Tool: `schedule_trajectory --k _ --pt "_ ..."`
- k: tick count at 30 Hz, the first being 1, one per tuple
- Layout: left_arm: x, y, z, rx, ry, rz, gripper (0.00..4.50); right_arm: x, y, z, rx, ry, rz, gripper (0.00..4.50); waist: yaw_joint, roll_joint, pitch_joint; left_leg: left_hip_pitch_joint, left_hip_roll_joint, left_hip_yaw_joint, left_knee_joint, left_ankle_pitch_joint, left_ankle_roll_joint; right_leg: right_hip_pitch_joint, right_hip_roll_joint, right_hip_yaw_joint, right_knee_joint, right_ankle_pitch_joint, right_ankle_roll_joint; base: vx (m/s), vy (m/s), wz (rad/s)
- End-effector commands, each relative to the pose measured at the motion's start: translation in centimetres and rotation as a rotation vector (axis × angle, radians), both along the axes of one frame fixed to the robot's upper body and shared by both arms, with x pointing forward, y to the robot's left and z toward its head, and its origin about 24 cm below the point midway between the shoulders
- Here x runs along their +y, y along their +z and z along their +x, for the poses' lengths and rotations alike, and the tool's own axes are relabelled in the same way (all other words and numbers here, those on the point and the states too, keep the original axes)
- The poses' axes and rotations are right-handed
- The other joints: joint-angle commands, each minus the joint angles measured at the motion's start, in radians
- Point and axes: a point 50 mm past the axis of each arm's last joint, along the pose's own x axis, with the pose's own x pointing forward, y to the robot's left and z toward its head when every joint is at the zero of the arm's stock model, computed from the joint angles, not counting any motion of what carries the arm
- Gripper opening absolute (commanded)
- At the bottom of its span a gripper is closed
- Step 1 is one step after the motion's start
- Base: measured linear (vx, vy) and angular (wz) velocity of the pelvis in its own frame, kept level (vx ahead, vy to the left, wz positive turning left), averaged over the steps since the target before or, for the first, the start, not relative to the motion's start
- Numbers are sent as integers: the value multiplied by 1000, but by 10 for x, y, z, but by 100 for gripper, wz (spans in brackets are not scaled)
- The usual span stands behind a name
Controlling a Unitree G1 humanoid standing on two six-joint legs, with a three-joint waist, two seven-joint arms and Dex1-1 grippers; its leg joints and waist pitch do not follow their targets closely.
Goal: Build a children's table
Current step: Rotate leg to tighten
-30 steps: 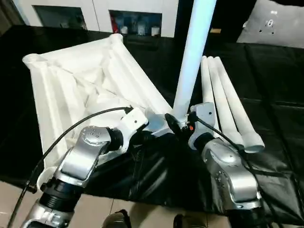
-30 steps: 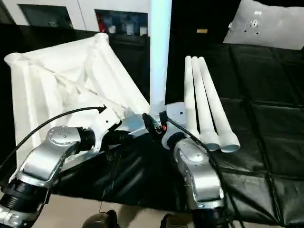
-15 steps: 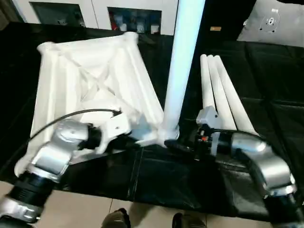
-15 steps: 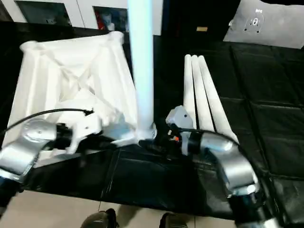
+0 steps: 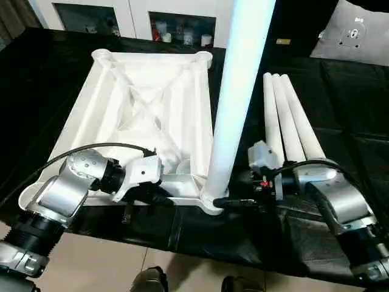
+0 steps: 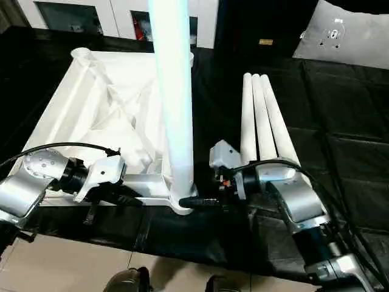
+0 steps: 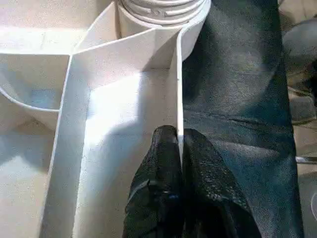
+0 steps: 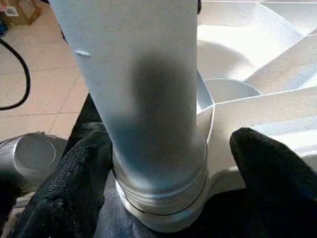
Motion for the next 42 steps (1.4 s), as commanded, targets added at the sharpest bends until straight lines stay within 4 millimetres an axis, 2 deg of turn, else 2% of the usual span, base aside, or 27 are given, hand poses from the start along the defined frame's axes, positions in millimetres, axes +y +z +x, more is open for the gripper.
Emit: schedule_trajectory --k 1,3,5,13,19,24,28,29,30,31,32,33,35,38,39,40,41,42 --pt "-6 -7 -8 58 -99 26 0 2 0 1 -3 16 1 370 -4 -2 -61 20 36 1 -57 -106 82 44 -53 28 -50 45 -309 0 0 0" --pt "-6 -7 -8 59 -106 27 0 3 -1 2 3 26 2 360 -4 -1 -61 20 35 1 -56 -97 90 44 -53 27 -50 55 -311 0 0 0" --pt "-6 -7 -8 59 -112 29 0 4 -2 2 7 32 4 328 -4 -1 -61 20 35 1 -55 -99 92 43 -53 27 -50 47 -313 0 0 0" --pt "-6 -10 -8 68 -130 33 0 9 -3 6 17 53 24 274 -4 1 -61 21 37 1 -58 -123 77 42 -54 27 -52 12 -314 0 0 0" --pt "-4 -10 -8 71 -123 35 0 10 -5 1 45 90 31 267 -3 1 -64 20 36 1 -56 -105 84 44 -53 26 -49 42 -316 0 0 0" --pt "-9 -14 -9 64 -38 -19 0 12 -9 -11 101 80 71 266 3 5 -63 21 38 0 -56 -98 90 44 -52 26 -48 75 -318 0 0 0" --pt "-21 -16 -6 37 122 -84 0 26 -17 -22 115 -44 132 265 2 4 -56 22 40 0 -64 -146 70 40 -54 28 -57 8 -309 0 0 0" --pt "-30 -16 -4 28 211 -137 0 36 -22 -26 118 -148 159 264 1 4 -45 22 40 -2 -75 -208 42 36 -58 31 -71 -114 -286 0 0 0" --pt "-30 -16 -4 28 211 -137 0 36 -22 -26 118 -148 159 264 1 4 -45 22 40 -2 -75 -208 42 36 -58 31 -71 -114 -286 0 0 0" --pt "-37 -15 -4 27 259 -167 0 45 -26 -28 115 -222 174 264 -6 2 -43 23 40 -5 -83 -265 7 34 -61 34 -81 -242 -251 0 0 0" --pt "-48 -15 -3 16 315 -197 0 57 -29 -31 127 -311 201 264 -13 1 -35 15 36 -9 -90 -289 -9 35 -63 33 -88 -323 -218 0 0 0" --pt "-55 -14 -3 13 348 -210 0 64 -30 -32 130 -364 207 264 -15 1 -34 14 35 -12 -94 -302 -21 35 -63 32 -91 -367 -199 0 0 0" --pt "-64 -14 -2 7 401 -230 0 74 -32 -30 137 -457 217 264 -29 -2 -31 24 31 -17 -97 -359 -37 23 -64 34 -107 -491 -142 0 0 0" --pt "-78 -12 1 -13 468 -244 0 86 -35 -26 158 -600 206 264 -36 0 -30 27 30 -19 -99 -364 -35 13 -64 39 -117 -527 -106 0 0 0" --pt "-82 -11 2 -24 482 -243 0 90 -35 -27 155 -619 196 264 -35 -3 -31 28 30 -20 -100 -364 -34 13 -63 39 -118 -525 -101 0 0 0" --pt "-88 -10 2 -28 497 -245 0 92 -36 -26 138 -646 169 264 -35 -2 -30 27 31 -19 -101 -360 -33 13 -62 39 -117 -516 -97 0 0 0" --pt "-96 -8 0 -31 488 -247 0 95 -36 -29 130 -632 164 264 -35 0 -32 27 31 -17 -100 -354 -30 11 -57 40 -115 -469 -96 0 0 0" --pt "-98 -8 -2 -29 479 -244 0 95 -36 -30 124 -628 162 264 -33 4 -34 26 31 -18 -100 -346 -29 14 -58 40 -113 -446 -97 0 0 0"
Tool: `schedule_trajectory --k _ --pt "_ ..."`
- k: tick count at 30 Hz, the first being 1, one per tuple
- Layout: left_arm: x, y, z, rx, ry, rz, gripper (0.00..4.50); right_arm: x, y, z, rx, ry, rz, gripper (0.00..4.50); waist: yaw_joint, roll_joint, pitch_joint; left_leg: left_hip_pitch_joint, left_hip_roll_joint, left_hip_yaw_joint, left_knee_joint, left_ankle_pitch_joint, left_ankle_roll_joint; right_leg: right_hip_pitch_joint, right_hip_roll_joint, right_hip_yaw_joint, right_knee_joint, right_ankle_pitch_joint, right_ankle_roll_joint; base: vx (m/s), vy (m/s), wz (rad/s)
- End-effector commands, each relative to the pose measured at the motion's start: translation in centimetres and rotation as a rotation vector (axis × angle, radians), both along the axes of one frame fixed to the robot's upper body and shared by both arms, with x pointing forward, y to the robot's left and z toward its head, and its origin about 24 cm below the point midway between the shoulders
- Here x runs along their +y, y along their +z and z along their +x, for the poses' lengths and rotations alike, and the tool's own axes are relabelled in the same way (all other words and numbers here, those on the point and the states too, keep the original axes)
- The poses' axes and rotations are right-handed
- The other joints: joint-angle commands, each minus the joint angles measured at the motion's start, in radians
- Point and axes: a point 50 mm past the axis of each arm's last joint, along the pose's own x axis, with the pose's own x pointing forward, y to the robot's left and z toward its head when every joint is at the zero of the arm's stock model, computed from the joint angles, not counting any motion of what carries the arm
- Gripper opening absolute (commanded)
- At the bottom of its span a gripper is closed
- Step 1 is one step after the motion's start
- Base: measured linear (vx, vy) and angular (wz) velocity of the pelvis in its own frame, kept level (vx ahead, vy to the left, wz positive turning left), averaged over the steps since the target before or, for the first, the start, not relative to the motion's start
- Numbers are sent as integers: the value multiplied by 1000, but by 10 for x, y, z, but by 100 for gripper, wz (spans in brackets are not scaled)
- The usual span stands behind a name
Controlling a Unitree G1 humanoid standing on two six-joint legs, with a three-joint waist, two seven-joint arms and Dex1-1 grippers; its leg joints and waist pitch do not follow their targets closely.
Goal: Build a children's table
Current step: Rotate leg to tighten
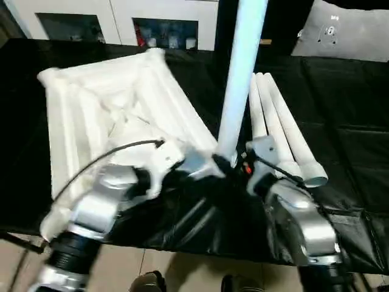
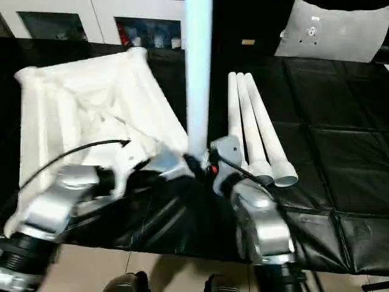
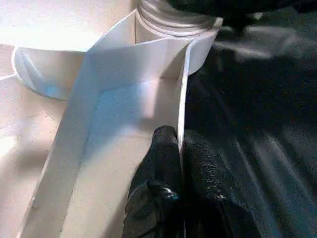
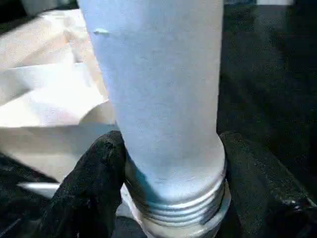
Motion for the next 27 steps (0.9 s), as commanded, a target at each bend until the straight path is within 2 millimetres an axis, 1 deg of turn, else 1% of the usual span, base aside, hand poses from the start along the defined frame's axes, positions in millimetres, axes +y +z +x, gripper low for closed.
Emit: schedule_trajectory --k 1,2,3,4,5,6,7,8,10,11,12,13,14,16,17,19,20,22,23,24,25,27 --pt "-40 6 -6 -24 -85 -57 0 65 -16 -28 112 318 36 264 3 0 -34 7 36 -19 -82 -330 -17 12 -49 38 -104 -387 -106 0 0 0" --pt "-39 5 -7 -24 -102 -42 0 59 -16 -27 106 297 31 320 3 0 -37 4 35 -17 -81 -304 -12 16 -46 37 -99 -323 -116 0 0 0" --pt "-38 5 -8 -25 -105 -33 0 56 -16 -26 105 273 27 334 4 1 -39 4 35 -17 -80 -289 -10 17 -45 36 -96 -288 -122 0 0 0" --pt "-38 5 -8 -25 -105 -33 0 56 -16 -26 105 273 27 334 4 1 -40 3 35 -16 -79 -274 -10 18 -44 36 -93 -253 -130 0 0 0" --pt "-32 3 -9 -24 -114 -7 0 45 -16 -22 86 242 9 337 4 3 -43 3 33 -12 -74 -238 -5 22 -42 34 -86 -163 -150 0 0 0" --pt "-31 3 -9 -24 -116 -2 0 43 -15 -22 82 236 5 344 5 3 -43 3 32 -12 -72 -228 -2 23 -42 34 -85 -142 -155 0 0 0" --pt "-24 2 -10 -19 -127 14 0 32 -13 -18 61 226 -5 357 5 6 -45 2 31 -12 -70 -208 2 28 -42 33 -80 -102 -165 0 0 0" --pt "-21 1 -10 -16 -133 20 0 27 -12 -17 50 225 -7 378 3 4 -46 2 30 -10 -68 -193 9 31 -40 31 -79 -68 -173 0 0 0" --pt "-15 1 -12 -13 -148 40 0 19 -9 -15 38 235 -16 386 3 4 -47 1 30 -9 -66 -177 20 35 -42 30 -75 -33 -186 0 0 0" --pt "-12 0 -13 -15 -159 49 0 14 -7 -13 25 248 -26 398 3 4 -48 0 30 -10 -65 -160 26 38 -41 28 -73 -7 -195 0 0 0" --pt "-7 0 -14 -9 -179 54 0 8 -2 -12 2 304 -29 413 0 3 -50 -1 29 -10 -62 -144 35 42 -40 27 -68 25 -205 0 0 0" --pt "0 -1 -16 -7 -211 62 0 0 5 -10 -28 374 -30 413 2 4 -51 1 29 -10 -61 -139 39 43 -40 26 -68 37 -208 0 0 0" --pt "1 -1 -17 -8 -227 63 0 -2 7 -10 -34 397 -31 423 1 2 -51 -1 29 -8 -57 -127 54 46 -40 27 -66 67 -221 0 0 0" --pt "9 -2 -18 6 -266 75 0 -10 12 -10 -53 492 -61 430 2 4 -52 1 30 -7 -55 -118 67 46 -41 26 -64 86 -233 0 0 0" --pt "12 -3 -19 5 -299 87 0 -15 14 -9 -63 525 -88 435 3 1 -53 0 31 -6 -52 -98 83 47 -40 24 -60 114 -250 0 0 0" --pt "19 -4 -20 16 -345 80 0 -22 18 -5 -67 571 -109 443 7 2 -53 2 31 -6 -50 -98 93 45 -42 24 -59 107 -267 0 0 0" --pt "21 -4 -20 17 -358 78 0 -24 19 -4 -68 582 -112 443 7 4 -53 5 34 -4 -50 -106 96 42 -42 24 -59 99 -277 0 0 0" --pt "27 -4 -20 33 -406 79 0 -28 21 -3 -59 630 -117 443 11 4 -55 6 38 -5 -50 -105 96 43 -43 24 -56 95 -285 0 0 0" --pt "31 -4 -20 43 -438 85 0 -31 23 -2 -56 664 -125 443 12 4 -56 5 36 -6 -48 -97 100 43 -41 22 -53 102 -292 0 0 0" --pt "32 -4 -20 45 -447 86 0 -31 23 -1 -55 674 -127 443 13 5 -56 6 37 -5 -49 -96 99 43 -41 22 -53 102 -293 0 0 0" --pt "39 -4 -20 66 -474 95 0 -35 25 0 -53 727 -138 443 14 6 -55 6 37 -5 -48 -100 99 42 -42 22 -53 98 -297 0 0 0" --pt "41 -3 -20 75 -482 99 0 -36 25 0 -53 747 -142 443 17 5 -55 7 38 -3 -47 -104 97 42 -44 22 -52 91 -301 0 0 0"
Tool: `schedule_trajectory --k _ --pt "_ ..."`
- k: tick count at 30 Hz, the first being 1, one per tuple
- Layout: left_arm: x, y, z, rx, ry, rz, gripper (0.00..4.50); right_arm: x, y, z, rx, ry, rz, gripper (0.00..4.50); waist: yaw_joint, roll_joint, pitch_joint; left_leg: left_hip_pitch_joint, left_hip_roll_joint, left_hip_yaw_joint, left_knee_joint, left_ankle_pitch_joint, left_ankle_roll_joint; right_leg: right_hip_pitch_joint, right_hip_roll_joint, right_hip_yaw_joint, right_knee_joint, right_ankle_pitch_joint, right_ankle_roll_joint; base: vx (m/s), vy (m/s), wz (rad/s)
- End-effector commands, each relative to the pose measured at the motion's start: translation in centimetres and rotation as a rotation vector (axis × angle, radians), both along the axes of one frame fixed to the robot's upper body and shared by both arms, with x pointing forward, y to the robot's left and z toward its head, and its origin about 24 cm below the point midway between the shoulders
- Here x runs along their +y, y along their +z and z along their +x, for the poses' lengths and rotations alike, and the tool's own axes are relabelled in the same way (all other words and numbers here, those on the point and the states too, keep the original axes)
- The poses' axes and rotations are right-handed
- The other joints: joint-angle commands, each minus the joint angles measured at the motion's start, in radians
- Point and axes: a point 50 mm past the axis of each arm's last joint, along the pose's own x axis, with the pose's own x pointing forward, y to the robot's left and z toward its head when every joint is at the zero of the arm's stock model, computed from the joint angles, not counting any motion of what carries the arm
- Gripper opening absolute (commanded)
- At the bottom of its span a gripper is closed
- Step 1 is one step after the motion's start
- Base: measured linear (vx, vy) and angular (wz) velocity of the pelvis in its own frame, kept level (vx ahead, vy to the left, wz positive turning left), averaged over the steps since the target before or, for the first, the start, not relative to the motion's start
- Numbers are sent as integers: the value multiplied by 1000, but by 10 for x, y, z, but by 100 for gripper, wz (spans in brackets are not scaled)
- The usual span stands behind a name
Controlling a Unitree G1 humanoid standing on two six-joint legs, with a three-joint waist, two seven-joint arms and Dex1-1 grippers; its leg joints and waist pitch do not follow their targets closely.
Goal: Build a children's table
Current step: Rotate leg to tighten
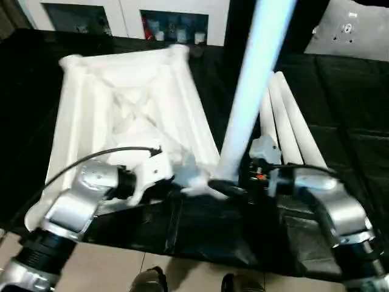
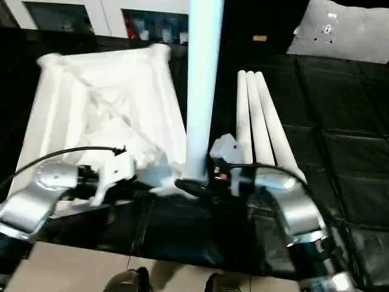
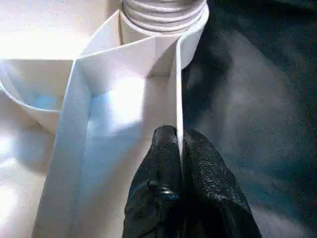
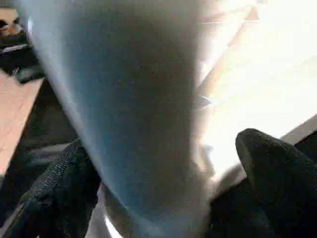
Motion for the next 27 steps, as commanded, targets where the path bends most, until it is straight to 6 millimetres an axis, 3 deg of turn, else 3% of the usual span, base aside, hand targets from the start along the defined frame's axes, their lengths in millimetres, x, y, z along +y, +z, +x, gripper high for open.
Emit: schedule_trajectory --k 1,8,20,27 --pt "0 -10 -6 80 -94 40 0 -2 2 0 2 79 -6 443 -3 5 -56 21 33 -3 -52 -107 94 47 -48 26 -46 81 -301 0 0 0" --pt "10 -7 -2 86 -182 110 0 -3 -1 -1 43 238 -74 388 8 2 -51 23 38 0 -54 -144 80 42 -52 28 -50 -10 -298 0 0 0" --pt "11 -7 -2 93 -238 122 0 4 -3 4 49 280 -70 276 9 0 -50 20 39 -1 -54 -140 78 40 -53 29 -49 -18 -302 0 0 0" --pt "11 -9 -2 100 -251 121 0 9 -5 4 55 303 -57 261 8 -1 -46 21 40 0 -59 -176 64 37 -53 30 -55 -74 -294 0 0 0"
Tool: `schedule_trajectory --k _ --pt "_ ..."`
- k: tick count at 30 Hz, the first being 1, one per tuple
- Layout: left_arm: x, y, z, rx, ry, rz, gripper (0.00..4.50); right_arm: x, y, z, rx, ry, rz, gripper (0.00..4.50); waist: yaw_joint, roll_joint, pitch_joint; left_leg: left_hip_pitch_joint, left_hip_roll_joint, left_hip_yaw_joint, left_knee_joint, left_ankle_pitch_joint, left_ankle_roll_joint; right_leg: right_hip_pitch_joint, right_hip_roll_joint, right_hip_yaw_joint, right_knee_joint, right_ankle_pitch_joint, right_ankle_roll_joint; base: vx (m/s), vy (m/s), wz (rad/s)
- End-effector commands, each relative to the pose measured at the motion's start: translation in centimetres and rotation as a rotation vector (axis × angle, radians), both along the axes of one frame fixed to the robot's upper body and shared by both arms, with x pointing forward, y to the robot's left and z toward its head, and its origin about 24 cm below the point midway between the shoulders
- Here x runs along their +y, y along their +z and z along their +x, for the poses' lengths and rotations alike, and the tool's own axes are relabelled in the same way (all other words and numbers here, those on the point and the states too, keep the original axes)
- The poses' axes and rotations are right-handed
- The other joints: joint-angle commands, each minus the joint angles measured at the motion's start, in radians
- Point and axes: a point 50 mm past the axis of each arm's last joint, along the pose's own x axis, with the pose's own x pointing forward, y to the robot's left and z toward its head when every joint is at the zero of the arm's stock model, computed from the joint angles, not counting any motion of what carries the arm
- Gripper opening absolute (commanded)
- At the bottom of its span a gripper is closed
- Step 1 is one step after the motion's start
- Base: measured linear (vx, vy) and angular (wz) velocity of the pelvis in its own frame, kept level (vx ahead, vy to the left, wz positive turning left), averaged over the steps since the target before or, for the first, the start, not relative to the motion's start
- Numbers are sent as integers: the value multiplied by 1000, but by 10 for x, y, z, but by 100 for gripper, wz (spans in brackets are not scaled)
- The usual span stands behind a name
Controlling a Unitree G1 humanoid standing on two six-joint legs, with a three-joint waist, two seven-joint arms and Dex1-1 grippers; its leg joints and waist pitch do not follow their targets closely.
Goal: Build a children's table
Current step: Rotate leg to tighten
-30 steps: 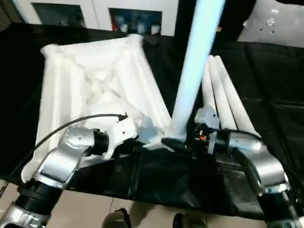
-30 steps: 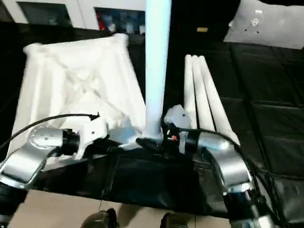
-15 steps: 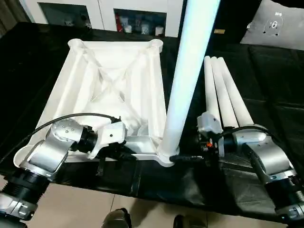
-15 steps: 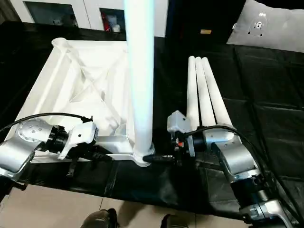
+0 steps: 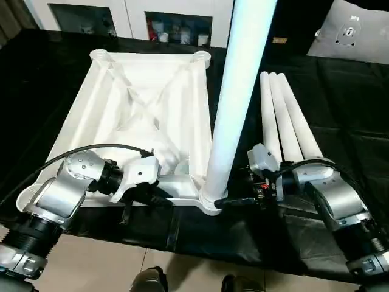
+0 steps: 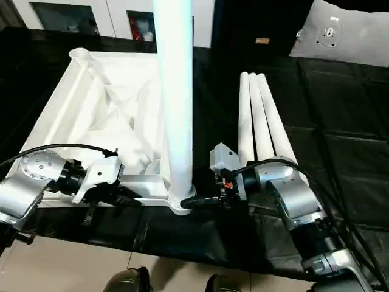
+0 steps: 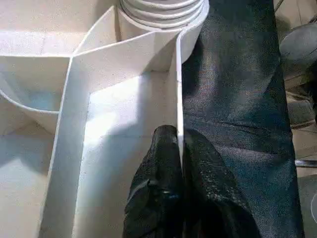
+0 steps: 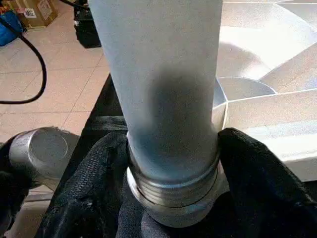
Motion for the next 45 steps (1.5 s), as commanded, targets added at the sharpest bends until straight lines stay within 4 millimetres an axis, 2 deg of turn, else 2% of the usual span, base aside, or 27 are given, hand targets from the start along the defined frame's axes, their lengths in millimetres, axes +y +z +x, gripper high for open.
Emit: schedule_trajectory --k 1,7,10,12,13,14,15,16,17,18,19,20,21,23,25,26,28,29,30,31,35,37,40,41,43,44,45 --pt "-6 -13 -9 84 -99 48 0 5 1 0 3 24 6 259 -4 2 -48 20 37 -2 -65 -166 68 39 -53 30 -62 -65 -290 0 0 0" --pt "-10 -14 -8 67 -48 23 0 6 -5 -13 74 42 17 259 0 3 -49 20 38 -1 -64 -152 75 39 -52 30 -61 -33 -290 0 0 0" --pt "-23 -16 -3 44 74 -24 0 17 -13 -24 125 -17 50 258 5 2 -46 22 40 -1 -67 -155 71 37 -52 32 -63 -38 -284 0 0 0" --pt "-37 -15 1 42 191 -92 0 31 -21 -29 144 -115 69 250 2 -2 -38 19 39 -1 -76 -205 54 33 -55 34 -73 -136 -272 0 0 0" --pt "-37 -15 1 42 191 -92 0 31 -21 -29 144 -115 69 250 2 -2 -29 21 38 -5 -84 -281 30 29 -60 36 -87 -280 -245 0 0 0" --pt "-57 -10 11 13 333 -164 0 52 -31 -27 168 -295 82 248 -1 -7 -23 24 37 -11 -92 -347 4 28 -65 37 -98 -434 -200 0 0 0" --pt "-63 -8 14 8 381 -183 0 59 -33 -27 180 -351 86 248 -4 -6 -18 26 38 -10 -95 -364 -13 21 -64 41 -102 -483 -181 0 0 0" --pt "-63 -8 14 8 381 -183 0 59 -33 -27 180 -351 86 248 -5 -5 -18 40 35 -18 -94 -411 -33 9 -72 43 -116 -598 -146 -61 0 -3" --pt "-70 -5 19 -5 448 -204 0 70 -35 -25 204 -428 103 248 -14 -8 -15 34 29 -30 -99 -436 -42 17 -76 38 -125 -706 -95 -58 18 -14" --pt "-72 -4 21 -6 468 -211 0 74 -35 -25 211 -456 108 248 -17 -10 -20 25 28 -33 -104 -413 -46 26 -76 36 -122 -695 -82 -58 18 -14" --pt "-76 -2 23 -12 504 -226 0 80 -36 -24 222 -503 115 248 -20 -7 -23 24 26 -37 -110 -411 -45 24 -73 31 -126 -682 -65 -51 43 -20" --pt "-81 0 25 -17 533 -240 0 87 -36 -22 222 -560 116 248 -23 -10 -24 31 23 -33 -109 -407 -36 15 -69 36 -133 -655 -59 0 0 0" --pt "-82 0 25 -17 536 -241 0 88 -36 -22 222 -565 116 248 -24 -8 -25 37 23 -32 -109 -405 -29 10 -69 37 -136 -644 -62 0 0 0" --pt "-91 3 26 -37 569 -240 0 99 -36 -20 229 -659 120 248 -28 -1 -23 29 27 -28 -115 -370 -12 10 -65 39 -136 -568 -75 0 0 0" --pt "-94 3 25 -43 571 -233 0 102 -35 -19 227 -691 121 248 -31 3 -23 30 26 -29 -116 -387 -16 9 -66 37 -137 -573 -72 0 0 0" --pt "-103 2 19 -52 565 -209 0 107 -35 -15 200 -803 111 248 -33 1 -26 29 27 -28 -117 -391 -21 10 -64 37 -136 -557 -70 0 0 0" --pt "-105 0 15 -52 550 -190 0 101 -33 -11 169 -859 122 248 -34 2 -28 27 27 -29 -119 -391 -28 10 -63 36 -133 -529 -70 0 0 0" --pt "-104 -1 14 -53 546 -184 0 99 -32 -10 157 -867 125 282 -32 4 -29 27 27 -28 -118 -389 -25 11 -62 37 -132 -500 -67 0 0 0" --pt "-102 -1 13 -55 542 -180 0 97 -32 -10 147 -870 125 282 -32 4 -29 27 27 -28 -118 -389 -25 11 -62 37 -132 -500 -67 0 0 0" --pt "-95 -4 11 -54 521 -161 0 84 -29 -7 111 -888 143 317 -31 3 -33 27 28 -23 -115 -363 -18 12 -59 39 -128 -426 -76 0 0 0" --pt "-86 -6 7 -53 489 -142 0 71 -25 -5 81 -887 172 341 -30 6 -43 19 28 -15 -106 -270 2 25 -51 35 -106 -206 -132 14 -2 0" --pt "-71 -10 4 -46 467 -111 0 53 -17 -5 28 -833 195 361 -29 6 -51 20 26 -13 -97 -249 15 31 -52 34 -102 -175 -146 66 -11 0" --pt "-64 -10 3 -47 454 -94 0 44 -13 -6 -17 -784 196 387 -29 4 -61 15 20 -6 -77 -115 49 40 -47 32 -79 43 -192 81 -25 2" --pt "-59 -11 1 -45 427 -84 0 37 -10 -7 -33 -748 197 399 -26 6 -69 14 17 -3 -63 -4 86 47 -44 30 -61 219 -232 0 0 0" --pt "-57 -11 1 -44 414 -80 0 34 -9 -7 -39 -736 197 406 -25 6 -73 9 14 -3 -56 32 111 54 -41 27 -51 301 -256 0 0 0" --pt "-53 -11 0 -41 376 -68 0 27 -6 -7 -50 -690 200 425 -25 0 -75 7 15 -2 -54 40 121 56 -41 26 -48 314 -265 0 0 0" --pt "-52 -10 0 -41 367 -68 0 26 -5 -7 -54 -682 199 425 -24 0 -73 6 14 -2 -55 29 123 56 -41 25 -50 297 -265 0 0 0"
